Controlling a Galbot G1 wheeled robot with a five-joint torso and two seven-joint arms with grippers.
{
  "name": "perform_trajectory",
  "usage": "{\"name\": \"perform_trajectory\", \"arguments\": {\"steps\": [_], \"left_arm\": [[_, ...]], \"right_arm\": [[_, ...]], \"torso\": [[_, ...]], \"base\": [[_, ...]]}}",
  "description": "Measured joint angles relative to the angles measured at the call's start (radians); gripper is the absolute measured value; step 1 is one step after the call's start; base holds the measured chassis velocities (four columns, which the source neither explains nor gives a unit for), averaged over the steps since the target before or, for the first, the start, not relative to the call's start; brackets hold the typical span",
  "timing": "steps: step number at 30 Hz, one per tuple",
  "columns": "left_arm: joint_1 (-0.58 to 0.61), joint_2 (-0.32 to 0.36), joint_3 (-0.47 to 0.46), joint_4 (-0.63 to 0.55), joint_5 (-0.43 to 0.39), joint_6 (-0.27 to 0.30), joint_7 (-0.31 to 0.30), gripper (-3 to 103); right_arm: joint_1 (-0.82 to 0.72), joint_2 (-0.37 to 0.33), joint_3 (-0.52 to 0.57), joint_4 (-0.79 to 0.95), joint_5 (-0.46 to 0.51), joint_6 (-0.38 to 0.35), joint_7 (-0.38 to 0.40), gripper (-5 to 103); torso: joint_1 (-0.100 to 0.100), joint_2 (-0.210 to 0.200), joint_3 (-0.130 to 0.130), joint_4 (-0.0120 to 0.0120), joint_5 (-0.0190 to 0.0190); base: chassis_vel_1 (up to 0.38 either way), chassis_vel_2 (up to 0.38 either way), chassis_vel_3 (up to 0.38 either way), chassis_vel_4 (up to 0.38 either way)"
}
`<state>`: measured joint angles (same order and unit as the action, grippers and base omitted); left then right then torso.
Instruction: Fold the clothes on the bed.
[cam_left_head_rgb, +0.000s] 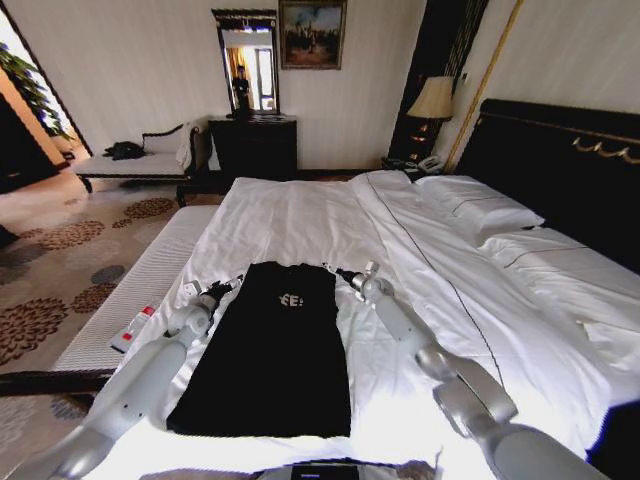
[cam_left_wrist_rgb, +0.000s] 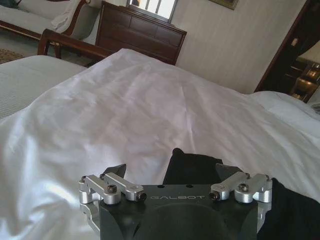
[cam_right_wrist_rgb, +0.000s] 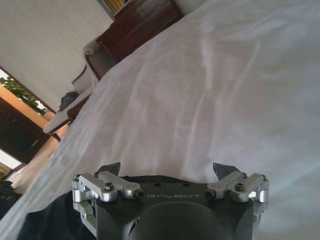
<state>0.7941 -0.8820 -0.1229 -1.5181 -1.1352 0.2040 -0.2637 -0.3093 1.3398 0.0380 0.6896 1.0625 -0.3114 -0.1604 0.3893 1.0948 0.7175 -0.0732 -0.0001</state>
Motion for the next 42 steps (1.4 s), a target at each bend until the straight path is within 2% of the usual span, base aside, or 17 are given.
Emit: {"name": "perform_trajectory", "arguments": {"steps": [4,14,26,39,42], "left_arm": [[0.003,0.004,-0.004,-0.008,-0.006,0.000,0.000,100],[0.003,0.013,0.003,-0.019,-0.011,-0.001,-0.001,100],[0.009,0.039,0.000,-0.037,-0.023,-0.001,-0.007,100],[0.002,0.035,0.007,-0.052,-0.026,0.000,-0.019,100],[0.007,0.037,0.006,-0.060,-0.026,0.001,-0.019,100]], "right_arm": [[0.000,-0.001,0.005,-0.028,-0.020,0.009,-0.011,100],[-0.042,0.009,0.013,-0.026,-0.035,0.010,-0.019,100],[-0.020,0.036,0.030,-0.073,-0.029,0.018,-0.034,100],[-0.015,0.046,0.019,-0.094,-0.049,0.018,-0.048,102],[-0.010,0.050,0.014,-0.098,-0.051,0.018,-0.049,98]], "torso": [[0.000,0.000,0.000,-0.0007,0.0000],[0.000,0.000,0.000,-0.0003,0.0001],[0.000,0.000,0.000,-0.0002,0.0001],[0.000,0.000,0.000,-0.0002,0.0001],[0.000,0.000,0.000,-0.0002,0.0001]], "base": [[0.000,0.000,0.000,0.000],[0.000,0.000,0.000,0.000],[0.000,0.000,0.000,0.000],[0.000,0.000,0.000,0.000],[0.000,0.000,0.000,0.000]]}}
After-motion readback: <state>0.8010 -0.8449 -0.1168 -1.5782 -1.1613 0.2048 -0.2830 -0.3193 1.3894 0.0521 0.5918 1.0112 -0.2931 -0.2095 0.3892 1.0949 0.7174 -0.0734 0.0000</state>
